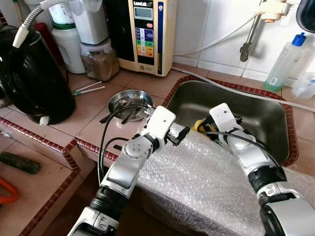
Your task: Kitchen organization
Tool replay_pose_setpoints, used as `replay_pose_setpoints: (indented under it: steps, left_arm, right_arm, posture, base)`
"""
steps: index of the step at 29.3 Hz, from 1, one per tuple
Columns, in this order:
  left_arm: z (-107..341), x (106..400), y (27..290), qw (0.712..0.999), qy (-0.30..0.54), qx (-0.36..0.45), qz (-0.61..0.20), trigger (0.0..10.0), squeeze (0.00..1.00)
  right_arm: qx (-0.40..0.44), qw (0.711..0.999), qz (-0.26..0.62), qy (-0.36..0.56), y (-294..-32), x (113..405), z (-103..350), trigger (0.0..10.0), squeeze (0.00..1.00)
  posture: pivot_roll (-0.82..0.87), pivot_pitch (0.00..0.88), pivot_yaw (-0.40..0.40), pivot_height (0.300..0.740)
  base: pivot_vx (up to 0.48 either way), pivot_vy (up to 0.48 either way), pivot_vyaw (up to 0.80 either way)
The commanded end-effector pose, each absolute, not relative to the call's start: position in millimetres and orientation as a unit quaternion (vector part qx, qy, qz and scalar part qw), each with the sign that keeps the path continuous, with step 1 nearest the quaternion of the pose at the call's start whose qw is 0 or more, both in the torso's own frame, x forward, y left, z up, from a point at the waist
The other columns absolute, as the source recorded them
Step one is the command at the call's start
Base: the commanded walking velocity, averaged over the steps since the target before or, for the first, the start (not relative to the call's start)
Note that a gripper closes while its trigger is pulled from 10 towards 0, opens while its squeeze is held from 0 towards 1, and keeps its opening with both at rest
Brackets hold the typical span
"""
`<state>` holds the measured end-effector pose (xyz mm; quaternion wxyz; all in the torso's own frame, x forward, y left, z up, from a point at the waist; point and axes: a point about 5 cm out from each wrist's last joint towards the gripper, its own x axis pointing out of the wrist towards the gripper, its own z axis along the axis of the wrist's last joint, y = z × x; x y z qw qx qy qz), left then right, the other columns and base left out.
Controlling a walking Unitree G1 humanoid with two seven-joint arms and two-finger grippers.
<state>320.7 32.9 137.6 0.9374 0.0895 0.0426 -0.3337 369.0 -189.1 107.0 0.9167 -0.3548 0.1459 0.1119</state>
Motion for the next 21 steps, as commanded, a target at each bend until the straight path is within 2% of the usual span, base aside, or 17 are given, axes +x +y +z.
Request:
replay_pose_setpoints:
  steps: [1,3,4,5,6,9,15,21]
  left_arm:
    - [143,322,29,0.934,0.032,0.106,-0.34,10.0,0.0]
    - [142,322,28,0.934,0.032,0.108,-0.34,10.0,0.0]
    - [142,322,29,0.935,0.032,0.11,-0.336,10.0,0.0]
    - [142,322,29,0.935,0.032,0.11,-0.336,10.0,0.0]
    - [142,323,29,0.936,0.033,0.109,-0.333,10.0,0.0]
    - [143,324,30,0.937,0.033,0.108,-0.33,10.0,0.0]
    - [146,326,32,0.942,0.028,0.106,-0.317,10.0,0.0]
    - [155,340,56,0.973,0.006,0.086,-0.214,10.0,0.0]
  right_arm:
    - [-0.346,0.91,0.156,0.166,-184,364,98,10.0,0.0]
    - [-0.295,0.925,0.165,0.176,-181,363,97,10.0,0.0]
    - [-0.224,0.948,0.155,0.164,-177,366,103,10.0,0.0]
    - [-0.224,0.948,0.155,0.164,-177,366,103,10.0,0.0]
    - [-0.142,0.973,0.131,0.129,-175,371,117,10.0,0.0]
    - [-0.06,0.986,0.12,0.096,-171,376,130,10.0,0.0]
    - [-0.079,0.987,0.12,0.074,-169,377,135,10.0,0.0]
    - [-0.048,0.99,0.13,-0.006,-159,375,159,10.0,0.0]
  posture:
    - [0.02,0.0,0.028,0.74]
    - [0.02,0.0,0.029,0.74]
    - [0.02,0.0,0.029,0.74]
    - [0.02,0.0,0.029,0.74]
    - [0.02,0.0,0.029,0.74]
    - [0.02,0.0,0.031,0.74]
    - [0.02,0.0,0.032,0.74]
    - [0.03,0.0,0.031,0.74]
  base:
    - [0.0,0.0,0.0]
    - [0.0,0.0,0.0]
    - [0.0,0.0,0.0]
    - [0.0,0.0,0.0]
    - [0.0,0.0,0.0]
    - [0.0,0.0,0.0]
    - [0.0,0.0,0.0]
    - [0.0,0.0,0.0]
